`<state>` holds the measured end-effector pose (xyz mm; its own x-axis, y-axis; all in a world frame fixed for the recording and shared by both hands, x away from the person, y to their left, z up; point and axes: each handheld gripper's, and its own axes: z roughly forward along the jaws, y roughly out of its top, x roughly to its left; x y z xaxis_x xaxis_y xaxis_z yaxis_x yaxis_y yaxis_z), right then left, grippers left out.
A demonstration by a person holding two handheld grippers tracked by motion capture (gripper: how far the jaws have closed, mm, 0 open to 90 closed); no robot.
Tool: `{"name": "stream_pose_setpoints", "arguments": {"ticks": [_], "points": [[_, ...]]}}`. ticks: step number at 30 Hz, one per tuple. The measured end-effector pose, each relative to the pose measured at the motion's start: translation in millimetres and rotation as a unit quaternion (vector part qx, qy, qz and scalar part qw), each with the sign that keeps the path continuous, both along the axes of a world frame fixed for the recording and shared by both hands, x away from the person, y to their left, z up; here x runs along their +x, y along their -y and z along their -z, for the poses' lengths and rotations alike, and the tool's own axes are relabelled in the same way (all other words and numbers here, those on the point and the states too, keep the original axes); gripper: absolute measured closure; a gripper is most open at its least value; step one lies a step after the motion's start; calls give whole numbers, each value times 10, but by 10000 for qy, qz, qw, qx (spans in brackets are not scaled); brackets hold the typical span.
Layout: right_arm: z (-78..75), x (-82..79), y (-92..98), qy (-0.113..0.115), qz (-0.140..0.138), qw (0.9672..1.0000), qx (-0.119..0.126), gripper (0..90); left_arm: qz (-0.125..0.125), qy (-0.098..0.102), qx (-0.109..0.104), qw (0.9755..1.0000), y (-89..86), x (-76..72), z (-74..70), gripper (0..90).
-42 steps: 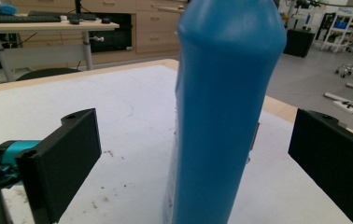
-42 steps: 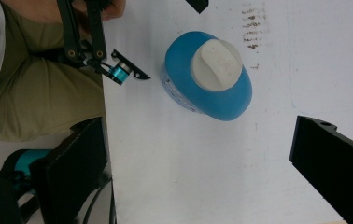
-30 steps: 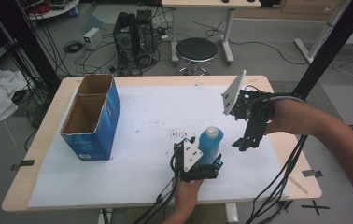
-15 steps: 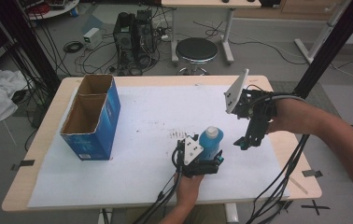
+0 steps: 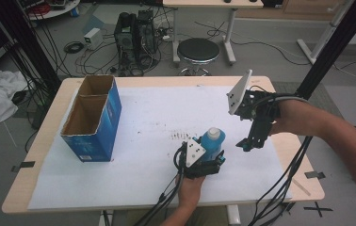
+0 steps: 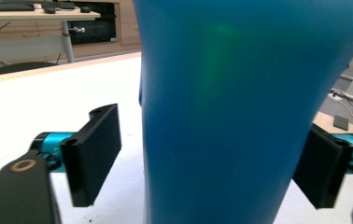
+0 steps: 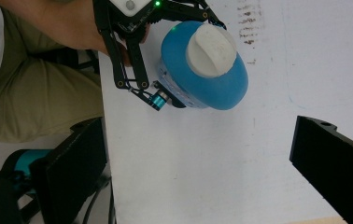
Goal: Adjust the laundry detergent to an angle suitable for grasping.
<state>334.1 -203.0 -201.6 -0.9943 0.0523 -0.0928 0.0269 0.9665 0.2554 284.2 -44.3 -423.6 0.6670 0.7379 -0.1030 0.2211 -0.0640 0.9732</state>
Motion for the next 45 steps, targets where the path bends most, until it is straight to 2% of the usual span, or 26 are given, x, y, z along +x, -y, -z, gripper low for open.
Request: {"name": "stream_pose_setpoints", "arguments": {"ticks": [7, 8, 14, 20, 24, 26, 28, 31, 32, 33, 38, 40, 41, 42, 45], "points": [[-2, -5, -4, -6, -6, 10000, 5, 32, -73, -9, -21, 10000, -14, 10, -3, 192], [-2, -5, -6, -1, -22, 10000, 18, 32, -76, -9, -9, 10000, -14, 8, -5, 216], [-3, -10, -9, 15, -50, 10000, 40, 31, -72, -39, -21, 10000, -15, 13, -2, 228], [-6, -14, -7, 14, -25, 10000, 35, 32, -46, 6, -3, 10000, -6, 10, 3, 271], [-1, -11, -14, 8, -30, 10000, 33, 32, -46, 21, 98, 9999, -13, 9, 0, 279], [4, 2, -22, 22, -107, 9999, 53, 32, -58, 24, 98, 9999, -15, 7, -2, 302], [0, -3, -25, 5, -60, 10000, 14, 32, -61, 30, 75, 9999, -9, 7, -1, 321], [2, 1, -28, -4, -49, 10000, 20, 32, -29, 80, 64, 9999, 0, 0, 2, 357], [2, 3, -29, -3, -45, 10000, 17, 32, -10, 133, 16, 9999, 8, -4, 4, 395], [3, 2, -30, -5, -39, 10000, 19, 32, 22, 140, 73, 9999, 6, -10, -1, 425], [-3, 7, -16, 13, -26, 10000, 35, 32, 105, 114, 82, 9998, -21, 11, -15, 431], [-10, 7, -5, 15, -18, 10000, 39, 32, 127, 18, 81, 9999, -40, 29, -34, 433], [2, 4, 3, 41, 17, 9999, 136, 32, 181, 34, 96, 9998, -49, 41, -40, 434], [-5, 2, 11, 29, 30, 9999, 110, 32, 211, 59, 187, 9996, -61, 51, -50, 434], [-9, 4, 40, 45, 65, 9999, 138, 32, 353, 104, 239, 9990, -109, 83, -111, 436]]}}
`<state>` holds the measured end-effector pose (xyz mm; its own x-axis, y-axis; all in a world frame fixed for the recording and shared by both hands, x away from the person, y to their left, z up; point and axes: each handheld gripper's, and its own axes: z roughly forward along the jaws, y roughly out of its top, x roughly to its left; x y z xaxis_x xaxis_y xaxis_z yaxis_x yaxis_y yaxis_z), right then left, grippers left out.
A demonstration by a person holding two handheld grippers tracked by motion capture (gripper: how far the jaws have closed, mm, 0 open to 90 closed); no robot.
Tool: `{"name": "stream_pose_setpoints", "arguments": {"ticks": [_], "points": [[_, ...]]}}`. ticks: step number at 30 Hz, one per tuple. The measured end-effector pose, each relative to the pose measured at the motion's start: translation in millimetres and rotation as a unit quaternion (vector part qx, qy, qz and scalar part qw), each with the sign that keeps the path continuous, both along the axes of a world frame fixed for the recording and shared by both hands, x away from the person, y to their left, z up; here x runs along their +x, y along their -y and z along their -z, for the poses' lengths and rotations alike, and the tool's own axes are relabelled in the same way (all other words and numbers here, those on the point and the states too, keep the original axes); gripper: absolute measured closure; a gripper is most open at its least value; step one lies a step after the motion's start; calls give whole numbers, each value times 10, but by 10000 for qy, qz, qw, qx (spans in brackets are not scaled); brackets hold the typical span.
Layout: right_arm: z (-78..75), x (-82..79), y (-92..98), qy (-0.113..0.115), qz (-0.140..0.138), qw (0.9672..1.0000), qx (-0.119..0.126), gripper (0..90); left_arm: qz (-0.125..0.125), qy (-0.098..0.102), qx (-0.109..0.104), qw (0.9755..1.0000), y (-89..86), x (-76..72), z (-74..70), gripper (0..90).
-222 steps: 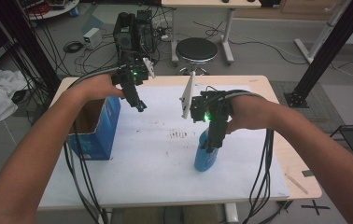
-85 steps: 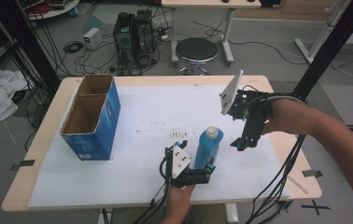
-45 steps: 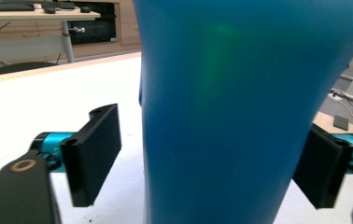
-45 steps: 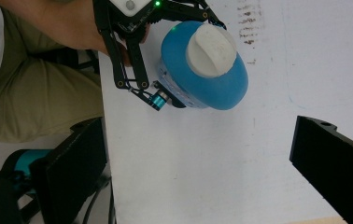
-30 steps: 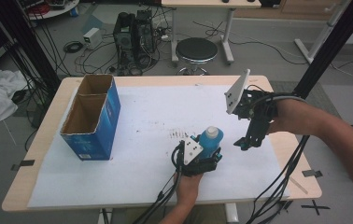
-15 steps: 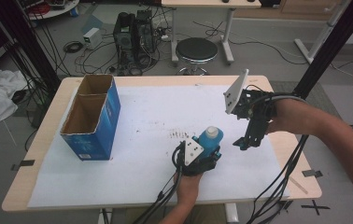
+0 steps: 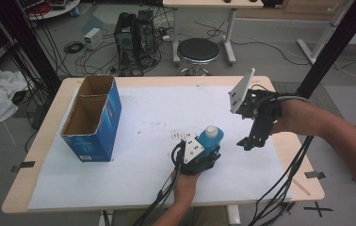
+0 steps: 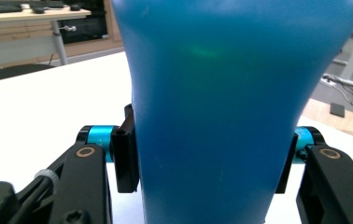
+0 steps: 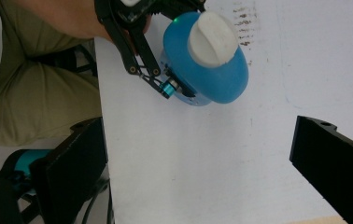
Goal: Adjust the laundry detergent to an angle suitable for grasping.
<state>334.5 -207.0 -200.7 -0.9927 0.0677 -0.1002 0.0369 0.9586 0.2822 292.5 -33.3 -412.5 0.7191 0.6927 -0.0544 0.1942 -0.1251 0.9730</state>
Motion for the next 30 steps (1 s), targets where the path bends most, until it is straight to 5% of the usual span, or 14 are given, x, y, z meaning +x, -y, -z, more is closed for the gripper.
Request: {"name": "stream_pose_setpoints", "arguments": {"ticks": [11, 16, 20, 22, 26, 30], "points": [[-35, -7, 79, 24, 119, 9999, 17, 32, 704, 189, 308, 9969, -375, 412, -473, 437], [-44, 5, 92, 20, 138, 9999, 50, 32, 1153, 101, 387, 9925, -589, 606, -587, 437], [-45, 12, 68, 15, 164, 9999, 37, 32, 1599, 67, 588, 9854, -677, 735, -649, 437], [-37, 9, 52, -6, 177, 9998, 35, 32, 1880, 83, 795, 9789, -752, 812, -679, 437], [-32, 23, 35, 0, 186, 9998, 37, 32, 2242, -45, 515, 9732, -833, 907, -685, 437], [-39, 26, 17, -25, 219, 9998, 15, 32, 2628, -100, 444, 9638, -863, 975, -684, 438]]}}
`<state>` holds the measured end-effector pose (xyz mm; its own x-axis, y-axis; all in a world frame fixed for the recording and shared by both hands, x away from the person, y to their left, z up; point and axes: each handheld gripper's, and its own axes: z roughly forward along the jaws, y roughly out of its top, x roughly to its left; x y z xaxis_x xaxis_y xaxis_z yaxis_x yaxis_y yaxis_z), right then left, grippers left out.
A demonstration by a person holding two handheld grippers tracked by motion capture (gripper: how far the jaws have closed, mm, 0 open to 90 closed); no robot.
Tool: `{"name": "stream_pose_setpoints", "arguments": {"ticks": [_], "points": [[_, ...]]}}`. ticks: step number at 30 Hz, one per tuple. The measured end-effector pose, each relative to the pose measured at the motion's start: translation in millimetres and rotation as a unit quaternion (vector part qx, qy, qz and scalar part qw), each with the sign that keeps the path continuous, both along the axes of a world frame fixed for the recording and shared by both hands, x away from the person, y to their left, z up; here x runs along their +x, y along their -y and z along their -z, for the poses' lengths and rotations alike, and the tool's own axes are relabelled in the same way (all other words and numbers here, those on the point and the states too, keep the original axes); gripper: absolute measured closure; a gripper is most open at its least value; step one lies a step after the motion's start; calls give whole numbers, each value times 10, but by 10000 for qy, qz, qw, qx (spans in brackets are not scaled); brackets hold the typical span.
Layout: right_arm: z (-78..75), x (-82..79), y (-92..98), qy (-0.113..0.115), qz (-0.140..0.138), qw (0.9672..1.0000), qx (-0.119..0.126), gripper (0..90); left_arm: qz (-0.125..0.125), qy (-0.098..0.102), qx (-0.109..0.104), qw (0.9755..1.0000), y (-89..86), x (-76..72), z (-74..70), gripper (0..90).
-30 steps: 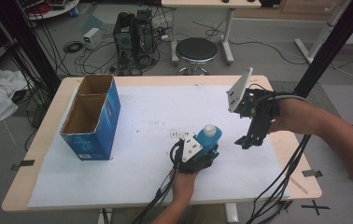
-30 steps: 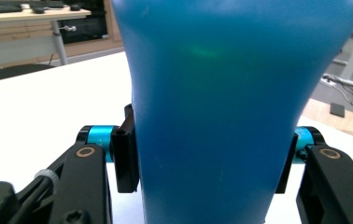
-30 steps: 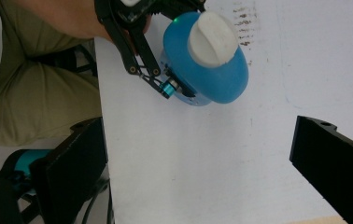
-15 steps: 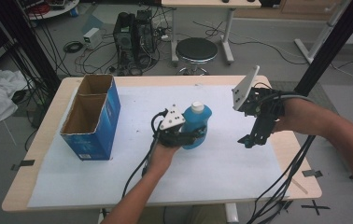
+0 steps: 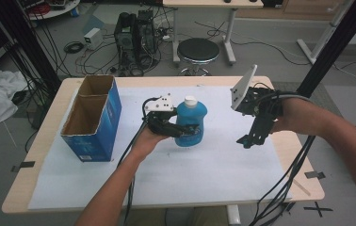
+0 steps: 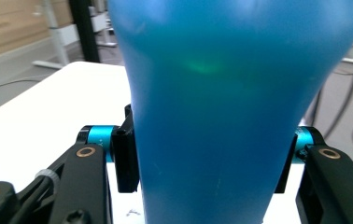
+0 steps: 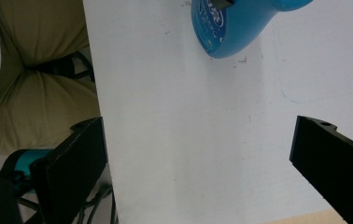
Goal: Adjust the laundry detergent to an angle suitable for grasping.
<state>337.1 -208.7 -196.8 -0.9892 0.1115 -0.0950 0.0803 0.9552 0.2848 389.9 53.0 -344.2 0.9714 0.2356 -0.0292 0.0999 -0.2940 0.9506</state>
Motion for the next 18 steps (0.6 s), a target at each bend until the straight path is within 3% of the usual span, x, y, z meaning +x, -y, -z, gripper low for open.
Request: {"name": "stream_pose_setpoints", "arguments": {"ticks": [3, 4, 6, 11, 12, 13, 18], "points": [[2, 5, -18, -13, 12, 10000, -20, 32, 292, -44, 4, 9996, 26, 39, 17, 441], [1, -2, -23, -17, 57, 10000, -14, 32, 425, -1, 140, 9990, 26, 56, 15, 441], [7, -1, -29, -3, 46, 10000, 24, 32, 622, -63, 166, 9979, 49, 70, 43, 441], [11, 0, -38, -19, 80, 10000, 1, 32, 864, -54, 282, 9958, 65, 91, 105, 442], [13, 2, -38, -22, 76, 10000, 8, 31, 933, 10, 382, 9949, 66, 95, 110, 442], [17, -1, -37, -16, 93, 10000, 31, 32, 976, -63, 318, 9947, 85, 87, 127, 442], [40, 1, -15, -47, 100, 9999, 37, 32, 1267, -44, 524, 9905, 168, 103, 188, 442]]}}
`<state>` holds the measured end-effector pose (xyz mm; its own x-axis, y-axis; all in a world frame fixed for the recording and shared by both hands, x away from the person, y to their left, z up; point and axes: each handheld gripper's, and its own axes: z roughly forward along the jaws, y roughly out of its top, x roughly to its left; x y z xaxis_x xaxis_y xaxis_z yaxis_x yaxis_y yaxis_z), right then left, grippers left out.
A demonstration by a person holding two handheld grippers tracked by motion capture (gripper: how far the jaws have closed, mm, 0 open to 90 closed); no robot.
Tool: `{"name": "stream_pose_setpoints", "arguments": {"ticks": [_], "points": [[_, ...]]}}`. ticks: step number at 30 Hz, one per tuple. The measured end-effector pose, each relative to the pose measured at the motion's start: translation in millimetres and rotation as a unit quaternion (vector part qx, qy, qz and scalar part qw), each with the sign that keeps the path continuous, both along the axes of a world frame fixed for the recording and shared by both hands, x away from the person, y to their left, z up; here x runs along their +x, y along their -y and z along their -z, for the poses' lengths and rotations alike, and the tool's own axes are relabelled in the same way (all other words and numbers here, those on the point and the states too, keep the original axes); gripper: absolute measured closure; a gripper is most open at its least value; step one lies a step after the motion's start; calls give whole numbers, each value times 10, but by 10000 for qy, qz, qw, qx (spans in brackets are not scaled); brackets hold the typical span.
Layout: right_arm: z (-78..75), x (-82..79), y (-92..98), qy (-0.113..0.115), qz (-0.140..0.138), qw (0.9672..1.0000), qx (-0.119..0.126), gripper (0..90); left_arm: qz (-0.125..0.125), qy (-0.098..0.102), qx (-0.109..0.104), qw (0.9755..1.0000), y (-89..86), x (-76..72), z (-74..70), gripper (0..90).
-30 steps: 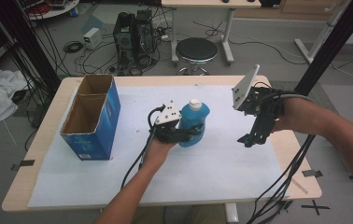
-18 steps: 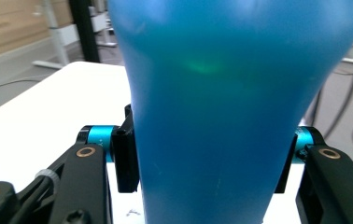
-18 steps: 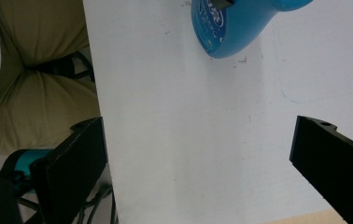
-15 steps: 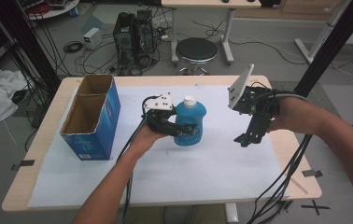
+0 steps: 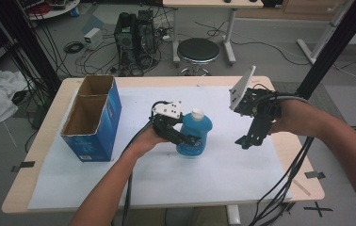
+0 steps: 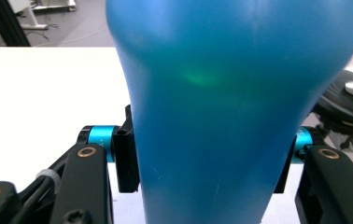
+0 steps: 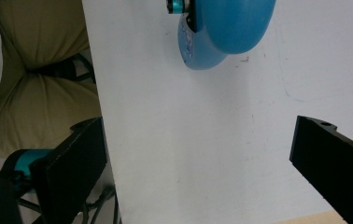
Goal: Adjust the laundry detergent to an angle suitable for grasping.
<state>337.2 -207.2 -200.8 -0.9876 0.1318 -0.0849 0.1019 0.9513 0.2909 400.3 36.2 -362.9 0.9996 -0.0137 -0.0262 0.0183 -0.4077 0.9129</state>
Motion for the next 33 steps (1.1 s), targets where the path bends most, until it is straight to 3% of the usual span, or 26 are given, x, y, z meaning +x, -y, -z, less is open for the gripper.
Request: {"name": "stream_pose_setpoints", "arguments": {"ticks": [3, 4, 7, 8, 11, 15, 16, 17, 18, 19, 20, 21, 23, 25, 26, 31, 32, 33], "points": [[5, 4, 10, -32, -28, 10000, 6, 32, 150, -9, 69, 9999, 42, 21, 31, 444], [6, 7, 17, -30, -24, 10000, 50, 31, 205, -126, -51, 9997, 76, 10, 51, 444], [6, 24, 43, -47, 11, 10000, 60, 32, 292, -208, -97, 9993, 118, 0, 58, 445], [12, 26, 47, -52, 8, 10000, 43, 32, 377, -126, -37, 9992, 123, 15, 52, 445], [15, 31, 50, -65, 4, 10000, 26, 32, 420, -180, -22, 9990, 155, 36, 59, 445], [15, 35, 48, -70, 27, 10000, 23, 32, 546, -105, 124, 9984, 169, 83, 91, 444], [15, 36, 49, -83, 26, 10000, 25, 32, 659, 75, 266, 9974, 159, 113, 91, 444], [15, 39, 49, -97, 23, 9999, 21, 32, 538, -139, 107, 9984, 178, 86, 114, 445], [17, 43, 50, -87, 42, 10000, 17, 32, 513, -192, 99, 9984, 181, 87, 128, 445], [20, 46, 50, -104, 65, 9999, 19, 32, 606, -13, 244, 9979, 165, 129, 127, 444], [22, 49, 50, -105, 84, 9999, 24, 32, 586, -64, 250, 9980, 164, 133, 140, 445], [25, 53, 48, -108, 72, 9999, 36, 32, 480, -296, 78, 9984, 180, 106, 165, 445], [33, 55, 40, -114, 65, 9999, 28, 32, 561, -96, 330, 9978, 166, 147, 174, 445], [40, 55, 34, -117, 91, 9999, 5, 32, 484, -277, 226, 9982, 193, 114, 203, 444], [42, 59, 31, -108, 66, 9999, 9, 32, 578, -96, 407, 9975, 186, 141, 209, 445], [32, 50, 24, -104, 81, 9999, 21, 32, 374, -350, 240, 9984, 162, 108, 243, 443], [36, 51, 21, -94, 51, 9999, 26, 32, 457, -186, 387, 9980, 133, 137, 237, 442], [32, 45, 18, -97, 61, 9999, -11, 32, 468, -157, 393, 9980, 118, 142, 242, 442]]}}
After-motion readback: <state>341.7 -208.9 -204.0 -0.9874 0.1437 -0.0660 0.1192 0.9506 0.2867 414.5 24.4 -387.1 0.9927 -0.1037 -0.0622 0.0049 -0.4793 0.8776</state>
